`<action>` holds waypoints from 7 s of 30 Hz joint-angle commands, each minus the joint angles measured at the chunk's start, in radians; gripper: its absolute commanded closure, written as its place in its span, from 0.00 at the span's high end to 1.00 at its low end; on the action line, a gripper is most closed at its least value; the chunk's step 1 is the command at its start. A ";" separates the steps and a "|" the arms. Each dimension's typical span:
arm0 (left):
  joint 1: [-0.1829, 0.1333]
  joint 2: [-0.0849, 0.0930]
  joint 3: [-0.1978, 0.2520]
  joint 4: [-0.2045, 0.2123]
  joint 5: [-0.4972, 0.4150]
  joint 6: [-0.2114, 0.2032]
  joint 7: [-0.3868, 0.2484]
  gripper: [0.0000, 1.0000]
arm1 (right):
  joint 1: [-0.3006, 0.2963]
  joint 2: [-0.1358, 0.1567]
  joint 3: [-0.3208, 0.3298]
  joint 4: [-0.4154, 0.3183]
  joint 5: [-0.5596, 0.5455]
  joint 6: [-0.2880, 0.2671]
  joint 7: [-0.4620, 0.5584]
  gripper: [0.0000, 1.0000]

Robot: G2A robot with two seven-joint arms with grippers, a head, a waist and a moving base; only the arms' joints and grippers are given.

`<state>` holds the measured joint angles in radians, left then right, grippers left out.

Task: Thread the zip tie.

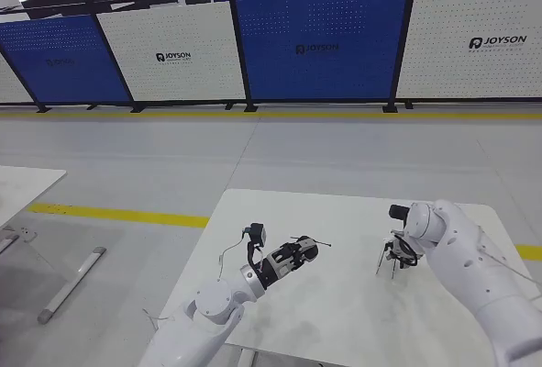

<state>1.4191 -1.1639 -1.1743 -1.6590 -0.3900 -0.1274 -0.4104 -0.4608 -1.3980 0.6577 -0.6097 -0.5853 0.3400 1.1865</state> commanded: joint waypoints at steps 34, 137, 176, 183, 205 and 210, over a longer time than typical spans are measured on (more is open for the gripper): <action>0.000 0.000 0.000 0.000 0.000 0.000 0.000 0.00 | 0.065 -0.096 -0.006 0.231 -0.006 -0.058 -0.042 0.00; 0.000 0.000 0.000 0.000 0.000 0.000 0.000 0.00 | -0.650 0.223 0.681 -0.907 0.096 -0.251 -0.419 0.00; 0.000 0.000 0.000 0.000 0.000 0.000 0.000 0.00 | -0.792 0.193 0.556 -1.154 0.053 -0.194 -0.748 0.00; 0.000 0.000 0.000 0.000 0.000 0.000 0.000 0.00 | -0.792 0.193 0.556 -1.154 0.053 -0.194 -0.748 0.00; 0.000 0.000 0.000 0.000 0.000 0.000 0.000 0.00 | -0.904 0.189 0.548 -1.240 0.024 -0.231 -0.883 0.00; 0.000 0.000 0.000 0.000 0.000 0.000 0.000 0.00 | -0.908 0.186 0.532 -1.243 0.005 -0.223 -0.906 0.00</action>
<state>1.4191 -1.1639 -1.1743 -1.6590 -0.3900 -0.1274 -0.4104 -1.3687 -1.2122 1.1895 -1.8527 -0.5811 0.1175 0.2794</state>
